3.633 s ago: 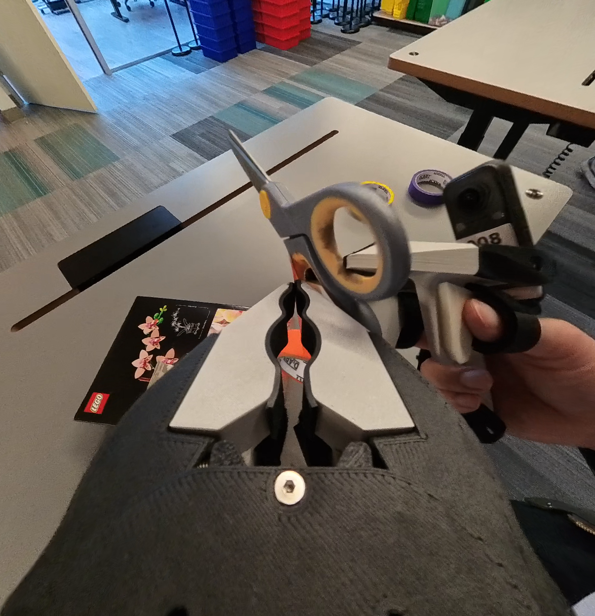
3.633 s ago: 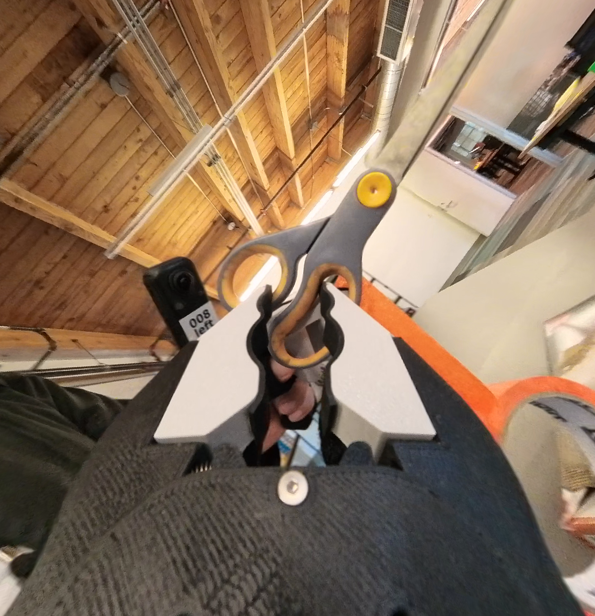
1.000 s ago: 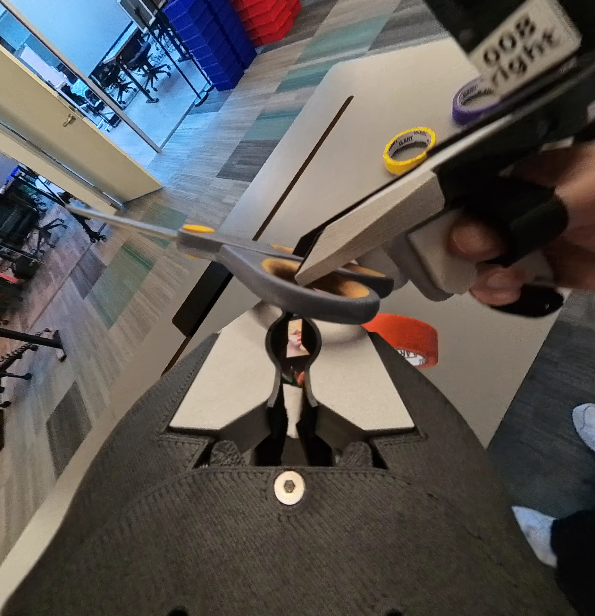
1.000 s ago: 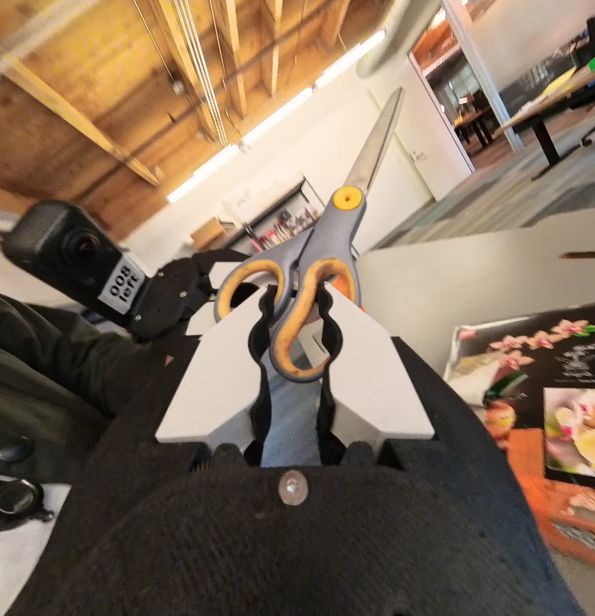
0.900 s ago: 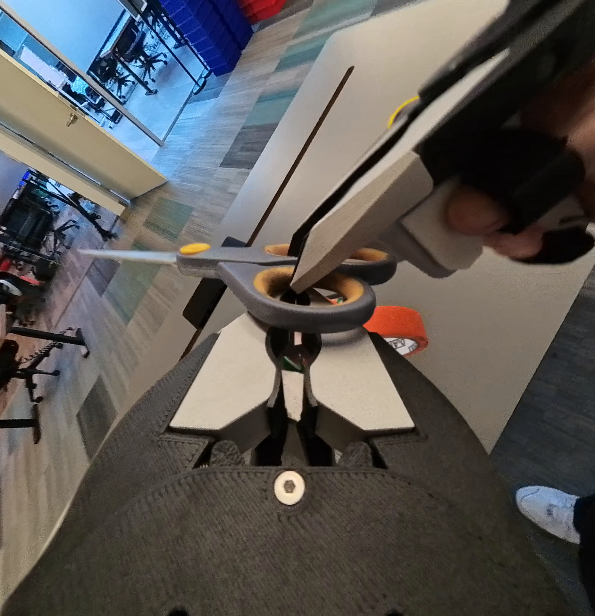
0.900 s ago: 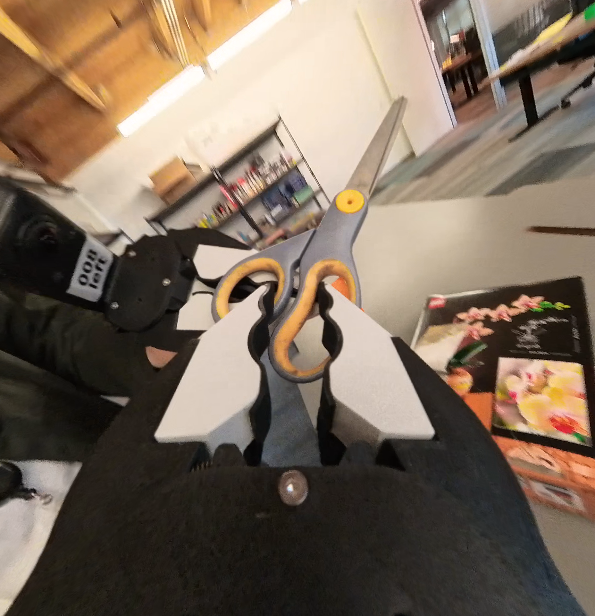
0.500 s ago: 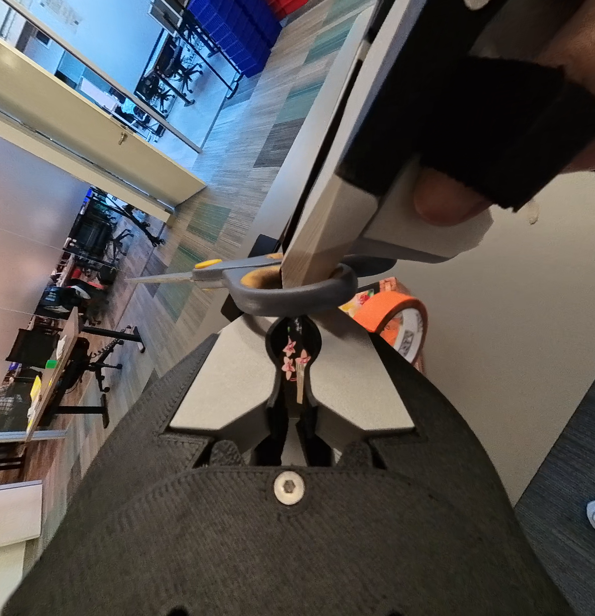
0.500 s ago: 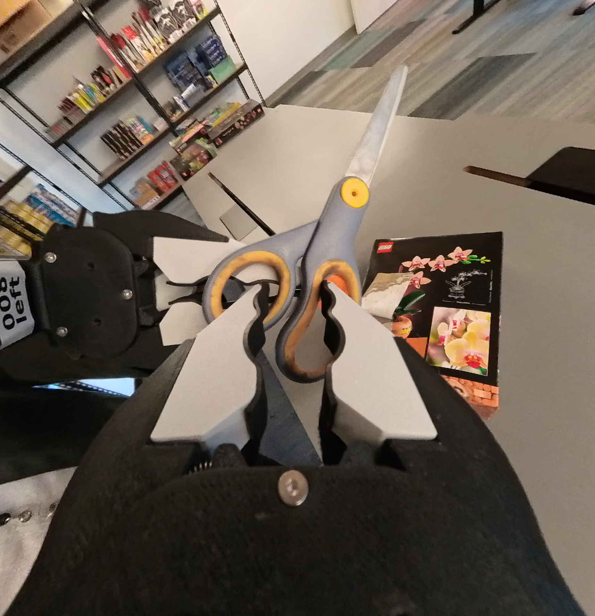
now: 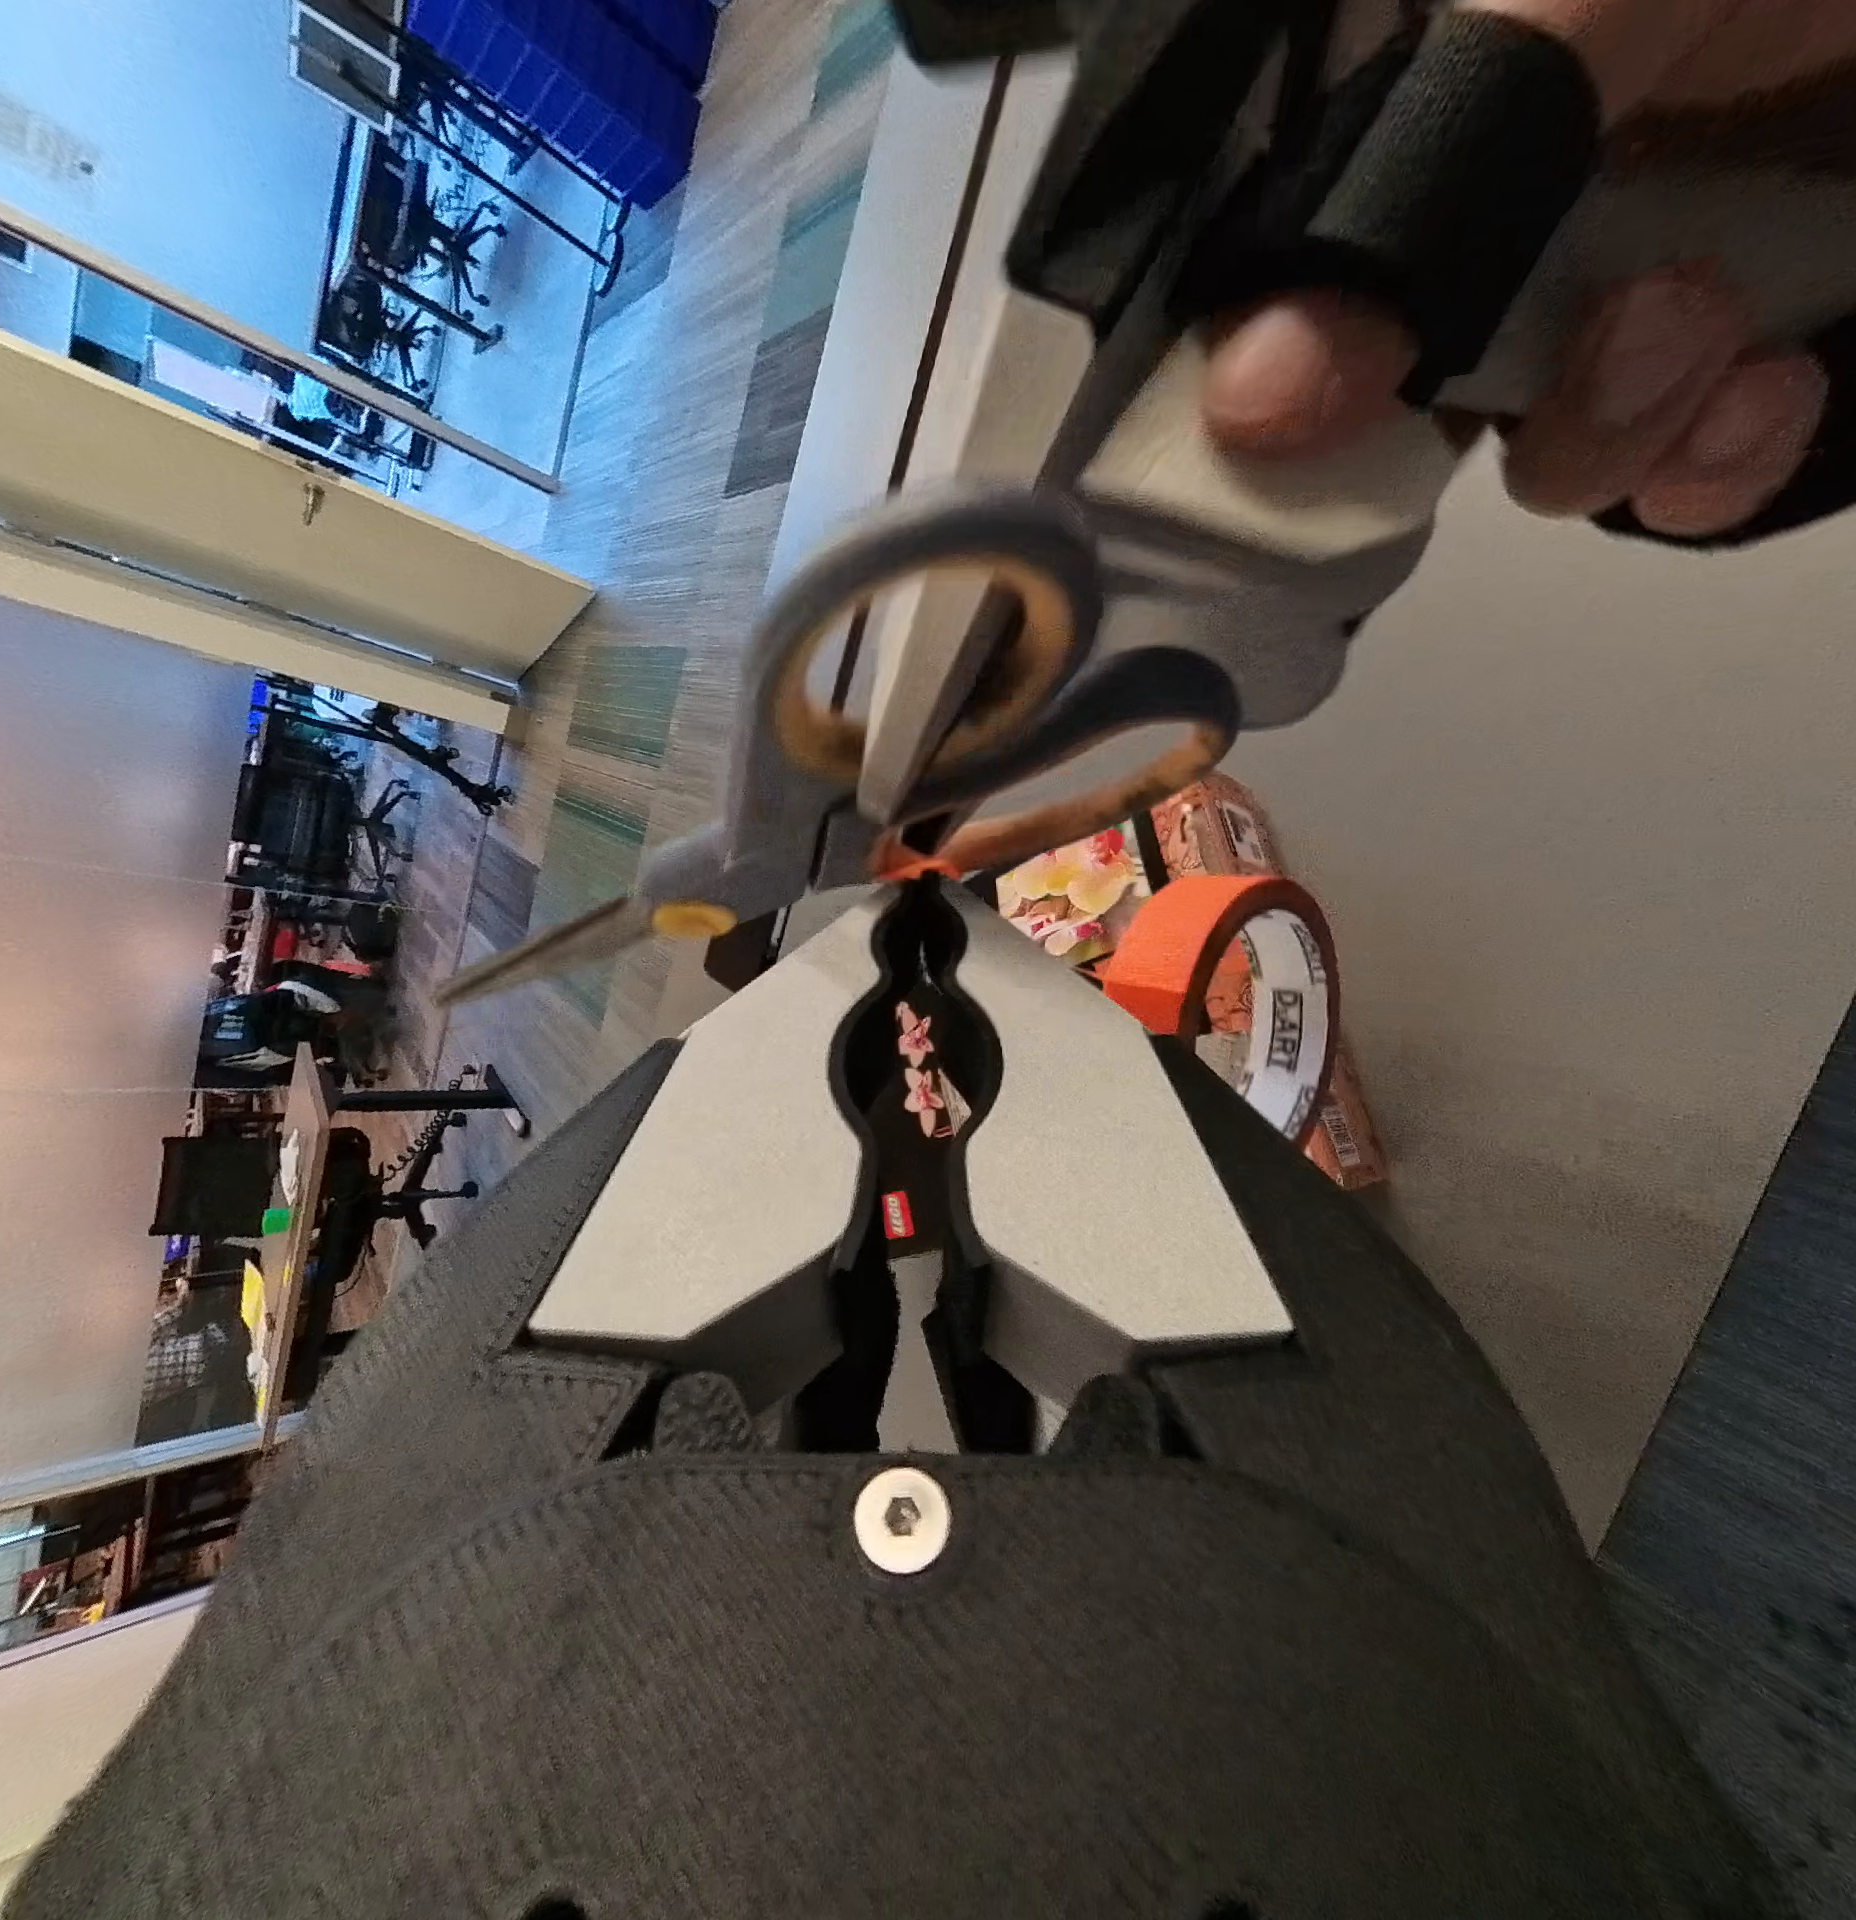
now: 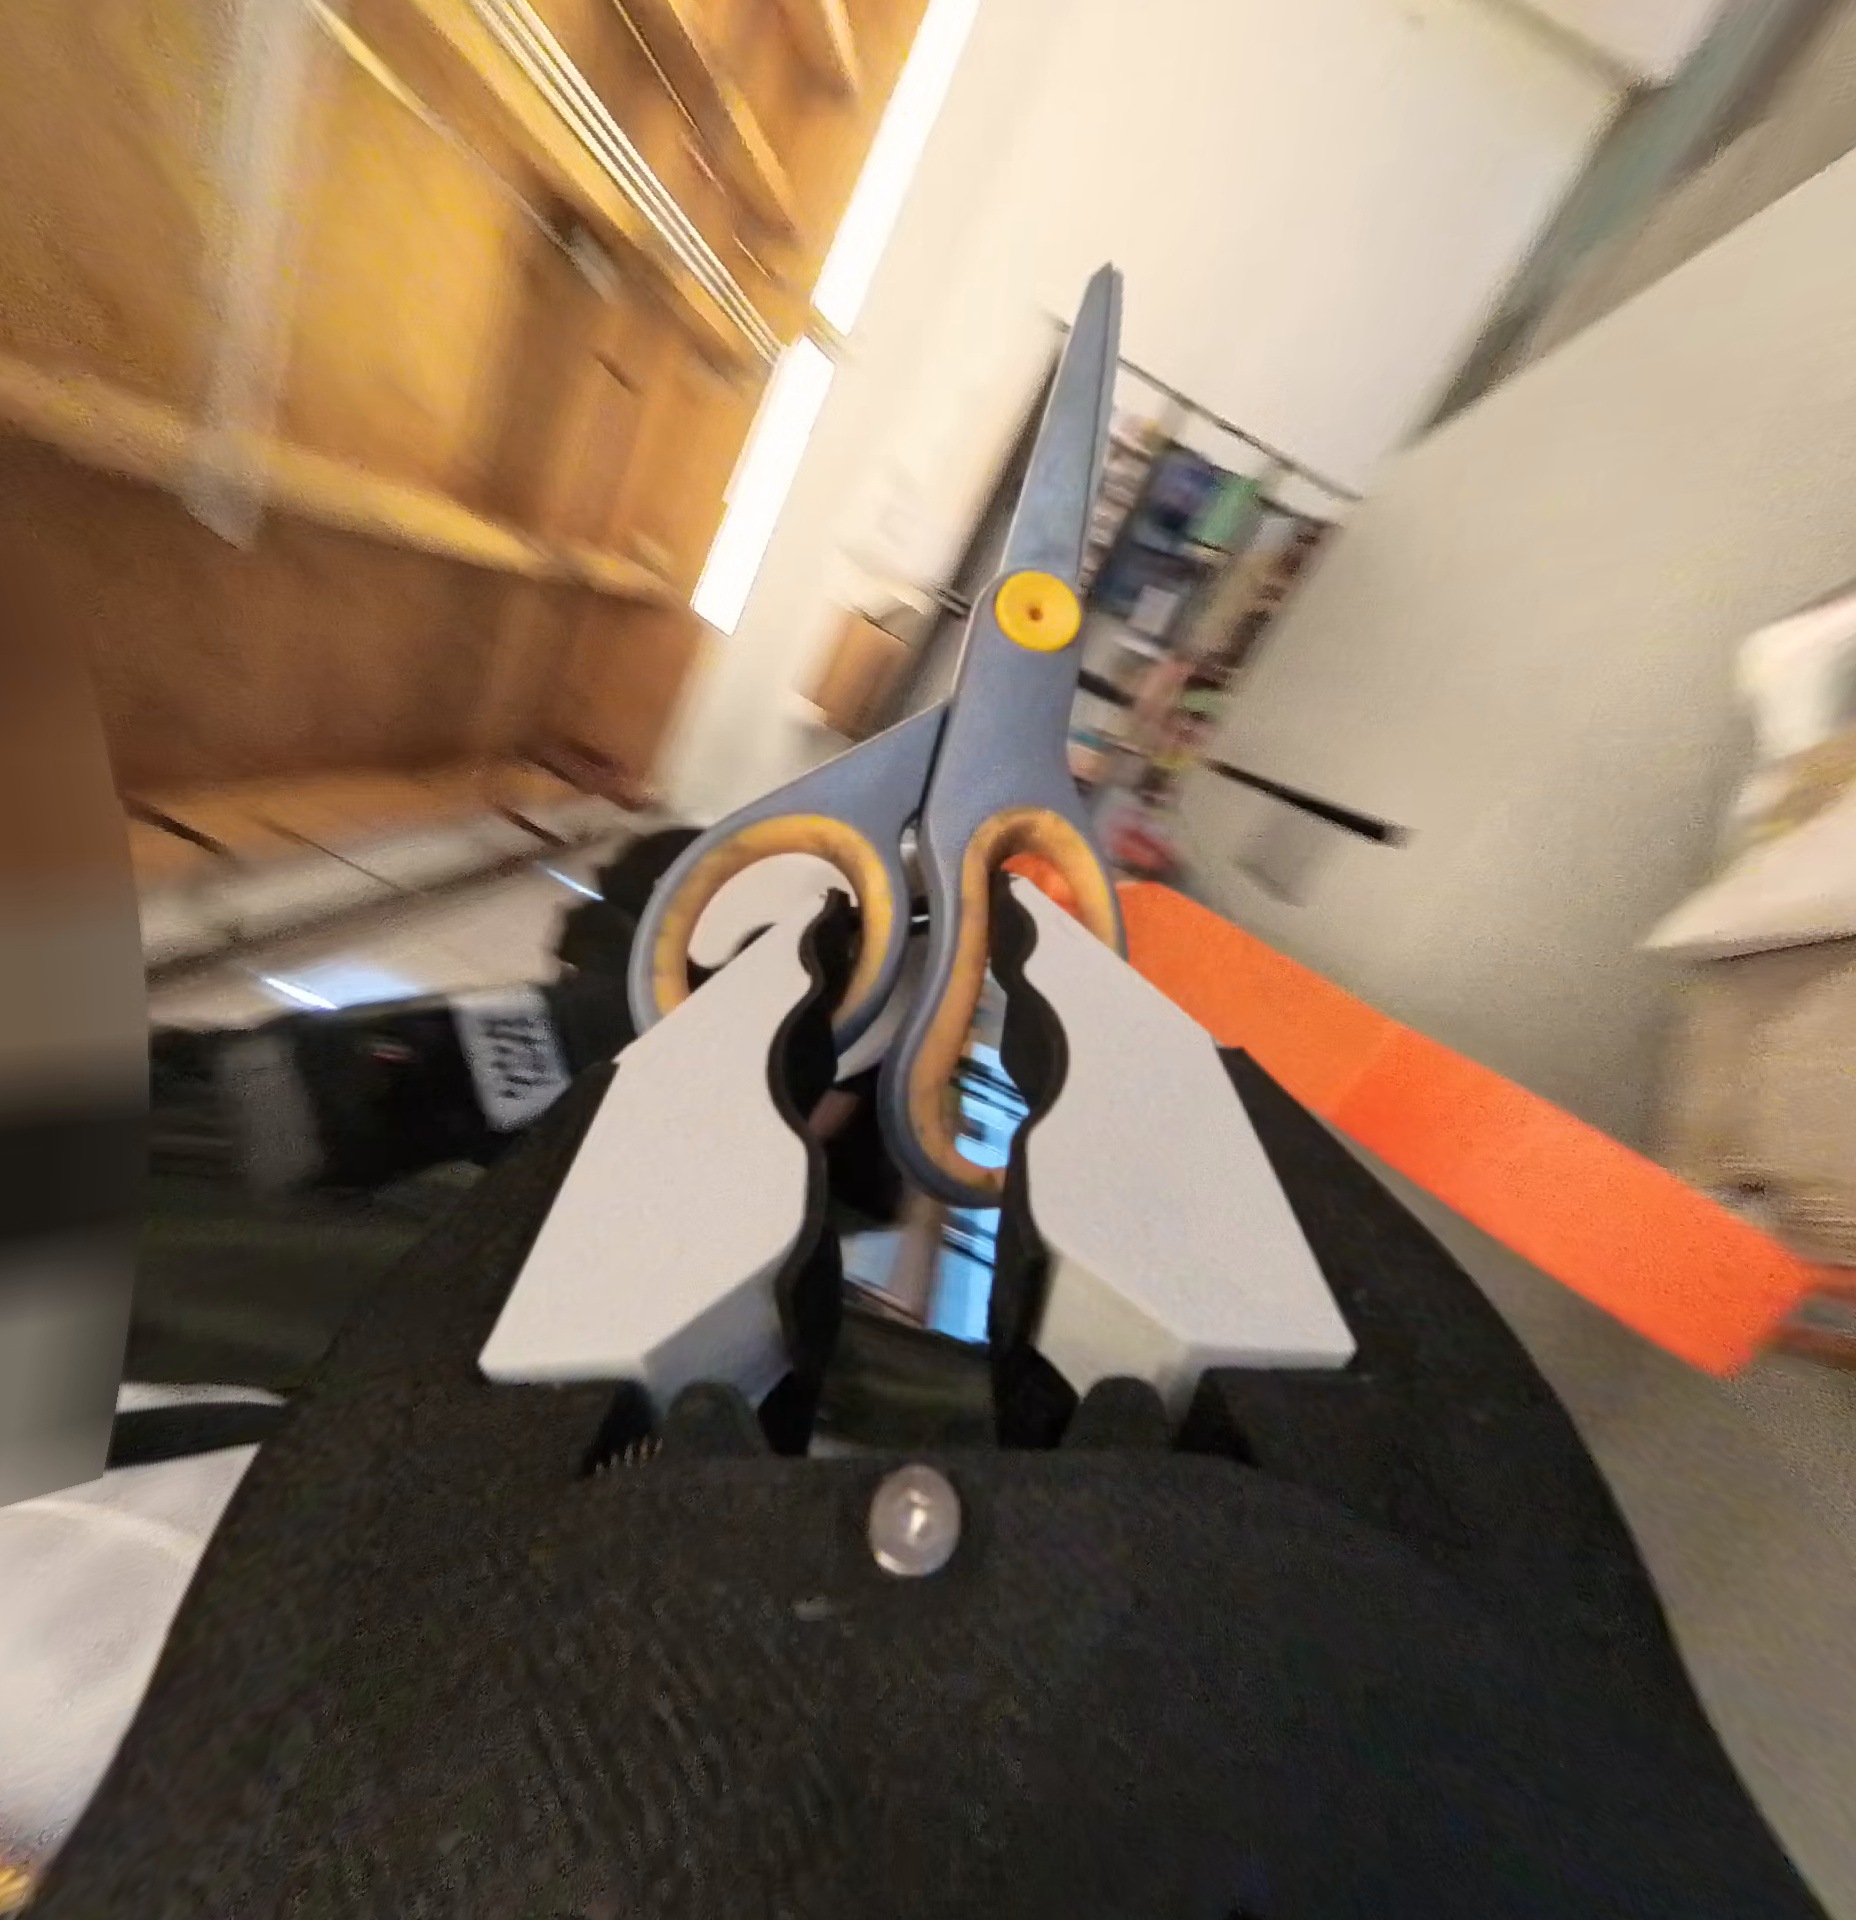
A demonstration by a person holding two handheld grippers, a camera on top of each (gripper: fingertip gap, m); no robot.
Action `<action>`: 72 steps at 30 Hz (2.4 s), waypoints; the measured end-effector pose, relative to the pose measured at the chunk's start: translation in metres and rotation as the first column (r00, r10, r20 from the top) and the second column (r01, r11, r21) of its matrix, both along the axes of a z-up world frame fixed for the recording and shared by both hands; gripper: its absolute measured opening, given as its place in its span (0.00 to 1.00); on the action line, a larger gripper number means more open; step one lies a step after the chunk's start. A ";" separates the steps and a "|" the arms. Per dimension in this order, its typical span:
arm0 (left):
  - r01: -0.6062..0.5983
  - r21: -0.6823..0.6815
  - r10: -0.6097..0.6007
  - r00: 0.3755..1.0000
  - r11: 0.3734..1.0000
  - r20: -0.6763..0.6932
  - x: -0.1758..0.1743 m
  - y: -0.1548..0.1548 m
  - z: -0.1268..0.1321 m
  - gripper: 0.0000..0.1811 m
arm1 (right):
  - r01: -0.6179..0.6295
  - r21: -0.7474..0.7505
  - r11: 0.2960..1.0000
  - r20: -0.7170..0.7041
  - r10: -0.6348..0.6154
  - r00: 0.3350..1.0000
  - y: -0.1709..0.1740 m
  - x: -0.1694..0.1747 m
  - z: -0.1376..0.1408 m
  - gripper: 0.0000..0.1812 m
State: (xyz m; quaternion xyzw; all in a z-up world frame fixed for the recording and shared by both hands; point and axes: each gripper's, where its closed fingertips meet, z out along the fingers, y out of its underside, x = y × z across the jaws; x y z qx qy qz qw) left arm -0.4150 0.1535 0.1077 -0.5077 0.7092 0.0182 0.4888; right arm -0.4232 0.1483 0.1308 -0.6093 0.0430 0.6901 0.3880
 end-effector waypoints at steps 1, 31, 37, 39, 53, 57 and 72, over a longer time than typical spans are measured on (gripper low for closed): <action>-0.004 -0.014 0.004 1.000 1.000 0.001 -0.002 0.000 0.000 0.00 | -0.011 -0.024 1.000 -0.153 0.007 0.988 -0.002 0.005 0.000 0.14; -0.094 -0.254 0.125 0.986 0.963 0.111 -0.020 0.007 -0.003 0.00 | 0.193 0.158 0.968 -0.177 -0.164 0.970 -0.011 0.044 0.023 0.16; -0.092 -0.300 0.139 0.980 0.950 0.139 -0.021 0.013 -0.001 0.00 | 0.169 0.147 0.975 0.199 -0.196 0.960 -0.018 0.036 -0.015 0.14; -0.082 -0.379 0.153 0.975 0.922 0.162 -0.020 0.015 -0.002 0.00 | 0.107 0.066 0.992 0.304 -0.122 0.945 -0.026 0.029 -0.038 0.14; -0.018 -0.779 0.333 0.910 0.627 0.247 -0.010 0.058 -0.009 0.00 | -0.271 -0.001 0.963 0.433 0.245 0.868 -0.091 -0.079 -0.104 0.15; -0.049 -0.786 0.347 0.913 0.616 0.215 -0.001 0.064 -0.021 0.00 | -0.309 0.012 0.951 0.349 0.286 0.893 -0.092 -0.087 -0.099 0.15; -0.061 -0.801 0.345 0.920 0.596 0.186 0.008 0.063 -0.029 0.00 | -0.282 -0.010 0.959 0.204 0.278 0.939 -0.084 -0.069 -0.090 0.23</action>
